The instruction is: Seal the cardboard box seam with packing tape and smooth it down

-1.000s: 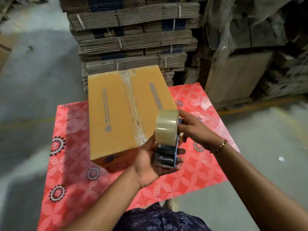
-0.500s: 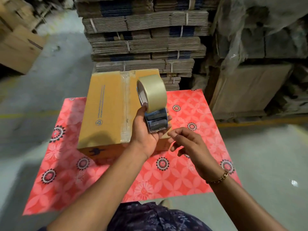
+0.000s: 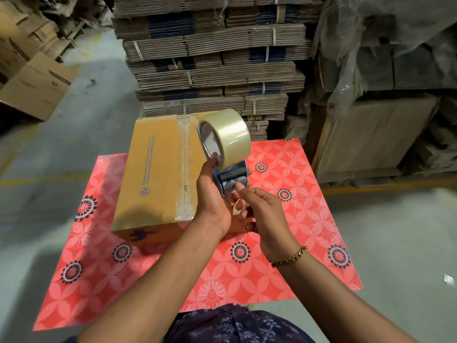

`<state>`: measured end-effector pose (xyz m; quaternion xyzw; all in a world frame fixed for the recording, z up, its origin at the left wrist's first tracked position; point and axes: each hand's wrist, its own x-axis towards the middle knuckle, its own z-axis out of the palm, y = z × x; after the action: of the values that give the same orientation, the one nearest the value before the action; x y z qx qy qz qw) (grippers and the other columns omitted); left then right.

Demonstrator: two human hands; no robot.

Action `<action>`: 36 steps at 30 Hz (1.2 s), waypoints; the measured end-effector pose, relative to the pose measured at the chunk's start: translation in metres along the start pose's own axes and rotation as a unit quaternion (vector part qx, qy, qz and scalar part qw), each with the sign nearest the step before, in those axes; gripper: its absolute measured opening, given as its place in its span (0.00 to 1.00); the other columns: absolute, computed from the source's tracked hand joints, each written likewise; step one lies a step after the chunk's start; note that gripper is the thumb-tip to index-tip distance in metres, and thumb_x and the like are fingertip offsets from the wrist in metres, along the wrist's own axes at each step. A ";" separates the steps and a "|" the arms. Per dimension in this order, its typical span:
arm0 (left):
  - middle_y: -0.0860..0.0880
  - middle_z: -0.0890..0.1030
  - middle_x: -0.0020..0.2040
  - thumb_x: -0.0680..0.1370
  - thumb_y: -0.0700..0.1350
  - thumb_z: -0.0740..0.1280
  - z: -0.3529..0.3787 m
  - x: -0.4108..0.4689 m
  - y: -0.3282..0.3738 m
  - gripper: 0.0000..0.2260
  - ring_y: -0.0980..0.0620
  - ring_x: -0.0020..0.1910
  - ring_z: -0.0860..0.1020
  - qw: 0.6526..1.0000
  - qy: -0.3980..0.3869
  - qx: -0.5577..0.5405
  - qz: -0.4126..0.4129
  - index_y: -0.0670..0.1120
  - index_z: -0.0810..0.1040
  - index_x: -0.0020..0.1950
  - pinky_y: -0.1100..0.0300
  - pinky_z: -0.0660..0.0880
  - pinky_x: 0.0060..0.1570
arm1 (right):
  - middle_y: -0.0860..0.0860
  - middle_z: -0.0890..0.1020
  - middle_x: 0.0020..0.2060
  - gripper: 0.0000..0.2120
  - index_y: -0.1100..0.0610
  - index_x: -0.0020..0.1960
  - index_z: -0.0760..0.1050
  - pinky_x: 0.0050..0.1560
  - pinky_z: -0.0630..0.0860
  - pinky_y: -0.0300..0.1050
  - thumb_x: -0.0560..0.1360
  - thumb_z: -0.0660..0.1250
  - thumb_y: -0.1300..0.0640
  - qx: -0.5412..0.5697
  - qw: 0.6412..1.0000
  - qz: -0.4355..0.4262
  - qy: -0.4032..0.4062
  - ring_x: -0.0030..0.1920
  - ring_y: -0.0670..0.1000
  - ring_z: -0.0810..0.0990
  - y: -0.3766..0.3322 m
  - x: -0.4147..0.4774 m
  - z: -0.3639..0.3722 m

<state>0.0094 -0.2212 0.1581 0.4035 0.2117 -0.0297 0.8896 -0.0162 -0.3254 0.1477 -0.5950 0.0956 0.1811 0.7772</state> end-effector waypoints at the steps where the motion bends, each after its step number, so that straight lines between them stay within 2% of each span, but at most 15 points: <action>1: 0.41 0.86 0.42 0.79 0.57 0.60 0.000 0.002 -0.001 0.24 0.43 0.39 0.80 1.000 0.001 -0.003 0.004 0.39 0.85 0.53 0.54 0.73 0.38 | 0.48 0.78 0.27 0.12 0.57 0.38 0.77 0.24 0.62 0.37 0.77 0.71 0.53 0.011 1.000 -0.004 0.002 0.21 0.45 0.72 0.001 0.002 0.000; 3: 0.40 0.86 0.43 0.79 0.58 0.60 -0.001 0.004 -0.001 0.26 0.44 0.37 0.80 1.000 0.015 0.015 -0.001 0.37 0.83 0.58 0.54 0.71 0.37 | 0.47 0.80 0.28 0.12 0.55 0.36 0.76 0.26 0.61 0.39 0.77 0.71 0.55 0.033 0.999 -0.015 -0.003 0.23 0.45 0.72 0.003 0.004 0.001; 5: 0.40 0.86 0.43 0.79 0.58 0.60 -0.002 0.006 -0.001 0.27 0.44 0.37 0.80 0.999 0.026 0.026 0.001 0.36 0.82 0.61 0.55 0.71 0.36 | 0.48 0.78 0.28 0.09 0.57 0.40 0.77 0.26 0.60 0.39 0.77 0.72 0.55 0.030 0.999 -0.011 -0.003 0.23 0.46 0.72 0.003 0.005 -0.001; 8: 0.43 0.86 0.41 0.80 0.56 0.60 -0.003 0.009 -0.003 0.23 0.43 0.40 0.80 1.000 0.022 0.004 0.017 0.38 0.82 0.58 0.53 0.71 0.39 | 0.48 0.77 0.29 0.11 0.58 0.46 0.80 0.27 0.60 0.40 0.77 0.72 0.49 0.003 1.000 0.031 -0.002 0.23 0.45 0.72 0.002 0.008 -0.003; 9: 0.43 0.86 0.41 0.80 0.56 0.61 -0.004 0.010 -0.004 0.23 0.44 0.40 0.79 1.000 0.022 0.002 0.017 0.38 0.83 0.57 0.53 0.70 0.38 | 0.48 0.77 0.30 0.12 0.57 0.46 0.80 0.27 0.60 0.40 0.77 0.71 0.47 -0.004 0.999 0.046 -0.005 0.23 0.45 0.72 0.002 0.009 -0.003; 11: 0.39 0.84 0.46 0.78 0.58 0.62 -0.005 0.012 -0.004 0.27 0.44 0.41 0.78 1.000 0.027 0.010 0.012 0.35 0.81 0.61 0.54 0.69 0.37 | 0.47 0.78 0.30 0.11 0.54 0.43 0.80 0.28 0.60 0.40 0.77 0.70 0.46 -0.007 0.998 0.058 -0.011 0.24 0.45 0.73 0.002 0.010 -0.001; 14: 0.34 0.82 0.53 0.79 0.57 0.63 -0.005 0.015 -0.006 0.28 0.43 0.41 0.80 0.999 0.026 0.016 0.027 0.36 0.76 0.68 0.56 0.75 0.37 | 0.47 0.77 0.29 0.09 0.54 0.41 0.77 0.26 0.60 0.39 0.77 0.71 0.52 0.005 0.999 0.034 0.008 0.23 0.45 0.73 0.002 0.011 0.001; 16: 0.35 0.82 0.53 0.79 0.56 0.63 -0.007 0.017 -0.007 0.28 0.44 0.41 0.82 0.999 0.023 0.019 0.041 0.36 0.75 0.69 0.59 0.76 0.32 | 0.46 0.77 0.27 0.11 0.53 0.36 0.76 0.25 0.60 0.38 0.77 0.71 0.55 0.027 0.999 0.017 0.020 0.23 0.45 0.72 0.002 0.011 0.002; 18: 0.35 0.82 0.54 0.77 0.58 0.64 -0.011 0.019 -0.010 0.30 0.47 0.37 0.82 0.998 0.021 0.028 0.044 0.36 0.74 0.70 0.62 0.73 0.27 | 0.46 0.77 0.28 0.14 0.50 0.33 0.77 0.27 0.59 0.40 0.77 0.71 0.57 0.059 0.998 0.014 0.018 0.24 0.46 0.71 0.000 0.011 0.003; 20: 0.37 0.82 0.53 0.74 0.61 0.66 -0.015 0.021 -0.014 0.34 0.50 0.31 0.80 0.998 0.022 0.045 0.028 0.37 0.73 0.70 0.62 0.71 0.25 | 0.46 0.77 0.28 0.12 0.51 0.35 0.77 0.26 0.58 0.39 0.77 0.70 0.57 0.083 0.996 0.023 0.013 0.24 0.45 0.71 -0.003 0.011 0.003; 23: 0.43 0.81 0.49 0.69 0.64 0.69 -0.016 0.025 -0.017 0.39 0.50 0.32 0.78 0.998 0.033 0.046 -0.002 0.38 0.73 0.71 0.61 0.69 0.25 | 0.46 0.78 0.29 0.06 0.54 0.42 0.77 0.22 0.61 0.35 0.77 0.68 0.59 0.111 0.993 0.037 0.006 0.23 0.45 0.72 -0.007 0.011 0.003; 26: 0.44 0.82 0.45 0.73 0.62 0.66 -0.017 0.024 -0.018 0.35 0.51 0.29 0.77 0.998 0.047 0.048 -0.006 0.37 0.74 0.69 0.63 0.67 0.22 | 0.50 0.80 0.34 0.01 0.55 0.47 0.76 0.23 0.66 0.35 0.77 0.68 0.58 0.118 0.992 0.047 -0.001 0.26 0.46 0.75 -0.004 0.011 0.002; 31: 0.47 0.83 0.44 0.73 0.63 0.66 -0.017 0.023 -0.018 0.34 0.54 0.28 0.77 0.996 0.063 0.067 -0.010 0.39 0.75 0.69 0.63 0.66 0.23 | 0.54 0.82 0.40 0.04 0.54 0.45 0.75 0.26 0.64 0.38 0.77 0.68 0.56 0.099 0.994 0.047 0.013 0.27 0.47 0.79 -0.001 0.008 0.003; 36: 0.34 0.82 0.59 0.76 0.57 0.67 -0.013 0.021 -0.017 0.29 0.52 0.34 0.82 0.998 0.042 0.039 0.029 0.40 0.74 0.70 0.63 0.72 0.26 | 0.55 0.81 0.36 0.09 0.52 0.40 0.73 0.24 0.62 0.36 0.74 0.71 0.61 0.108 0.992 0.047 0.049 0.25 0.46 0.75 -0.001 0.009 0.005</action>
<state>0.0198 -0.2206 0.1301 0.4451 0.2357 0.0045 0.8639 -0.0082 -0.3192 0.1472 -0.5109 0.1806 0.1768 0.8217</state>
